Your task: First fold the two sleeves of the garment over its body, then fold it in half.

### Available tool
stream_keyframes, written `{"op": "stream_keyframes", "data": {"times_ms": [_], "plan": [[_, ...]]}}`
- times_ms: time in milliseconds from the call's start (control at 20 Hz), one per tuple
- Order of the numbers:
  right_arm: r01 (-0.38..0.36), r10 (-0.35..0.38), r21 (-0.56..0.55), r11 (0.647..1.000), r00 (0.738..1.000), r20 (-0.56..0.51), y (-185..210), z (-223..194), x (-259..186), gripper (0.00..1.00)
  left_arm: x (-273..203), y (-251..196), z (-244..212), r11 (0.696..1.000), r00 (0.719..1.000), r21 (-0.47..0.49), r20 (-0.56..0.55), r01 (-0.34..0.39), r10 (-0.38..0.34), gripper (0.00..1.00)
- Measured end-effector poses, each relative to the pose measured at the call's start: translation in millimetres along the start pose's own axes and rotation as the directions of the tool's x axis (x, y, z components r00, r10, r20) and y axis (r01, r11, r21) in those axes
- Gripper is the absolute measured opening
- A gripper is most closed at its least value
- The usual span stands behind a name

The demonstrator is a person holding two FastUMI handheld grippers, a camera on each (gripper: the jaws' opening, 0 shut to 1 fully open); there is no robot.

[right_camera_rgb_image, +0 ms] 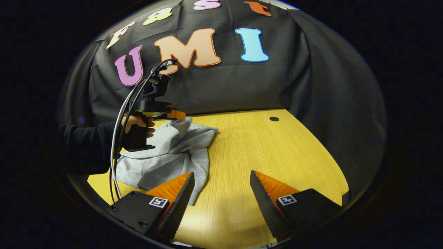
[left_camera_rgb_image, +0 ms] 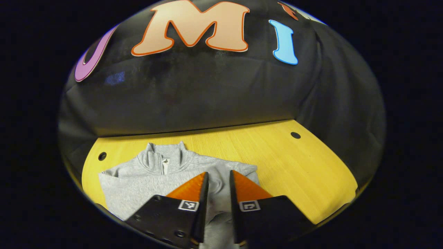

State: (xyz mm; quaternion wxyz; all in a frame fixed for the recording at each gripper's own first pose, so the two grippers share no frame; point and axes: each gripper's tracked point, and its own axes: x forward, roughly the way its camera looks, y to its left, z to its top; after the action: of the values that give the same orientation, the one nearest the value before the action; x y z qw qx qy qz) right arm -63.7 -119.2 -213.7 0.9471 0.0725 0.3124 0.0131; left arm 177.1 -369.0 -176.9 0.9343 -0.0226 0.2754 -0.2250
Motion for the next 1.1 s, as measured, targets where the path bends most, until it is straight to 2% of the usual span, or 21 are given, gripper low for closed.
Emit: {"op": "stream_keyframes", "data": {"times_ms": [50, 100, 250, 300, 450, 700, 800, 900, 1100], "plan": [[-0.005, 0.005, -0.002, 1.000, 1.000, 0.007, 2.7, 2.7, 1.7, 0.99, -6.8, 1.2, 8.4, 1.000, 1.000, -0.001, 0.031, 0.000, 0.000, 0.41], [-0.013, 0.013, -0.002, 1.000, 1.000, 0.009, 5.9, 3.4, 3.2, 0.99, -12.8, 6.4, 15.2, 1.000, 0.998, 0.006, 0.058, -0.008, 0.008, 0.51], [-0.045, 0.045, 0.001, 0.999, 0.999, 0.008, 21.1, 7.4, 15.0, 0.99, -38.8, 27.1, 31.9, 0.998, 0.990, 0.021, 0.132, -0.059, 0.056, 0.94], [-0.057, 0.057, 0.003, 0.998, 0.998, 0.010, 26.9, 7.9, 19.6, 0.99, -50.1, 38.1, 36.8, 0.996, 0.984, 0.022, 0.156, -0.086, 0.082, 0.98], [-0.094, 0.094, 0.005, 0.996, 0.996, 0.005, 47.6, 13.7, 32.4, 0.99, -84.8, 70.1, 36.9, 0.989, 0.971, 0.034, 0.196, -0.145, 0.136, 0.97], [-0.135, 0.135, -0.001, 0.991, 0.991, -0.013, 77.4, 12.1, 55.5, 0.99, -140.6, 124.8, 2.7, 0.980, 0.966, 0.053, 0.186, -0.191, 0.178, 0.96], [-0.133, 0.133, -0.007, 0.991, 0.991, -0.022, 84.3, 9.4, 64.4, 0.99, -158.9, 156.1, -15.4, 0.969, 0.958, 0.039, 0.166, -0.245, 0.236, 0.97], [-0.122, 0.121, -0.013, 0.992, 0.992, -0.024, 87.7, 8.7, 70.7, 0.99, -183.6, 189.8, -30.5, 0.948, 0.937, 0.015, 0.160, -0.317, 0.311, 0.96], [-0.098, 0.097, -0.043, 0.994, 0.995, -0.029, 91.2, 4.1, 77.7, 0.99, -221.9, 238.1, -75.8, 0.921, 0.918, -0.052, 0.084, -0.385, 0.389, 0.97]]}}
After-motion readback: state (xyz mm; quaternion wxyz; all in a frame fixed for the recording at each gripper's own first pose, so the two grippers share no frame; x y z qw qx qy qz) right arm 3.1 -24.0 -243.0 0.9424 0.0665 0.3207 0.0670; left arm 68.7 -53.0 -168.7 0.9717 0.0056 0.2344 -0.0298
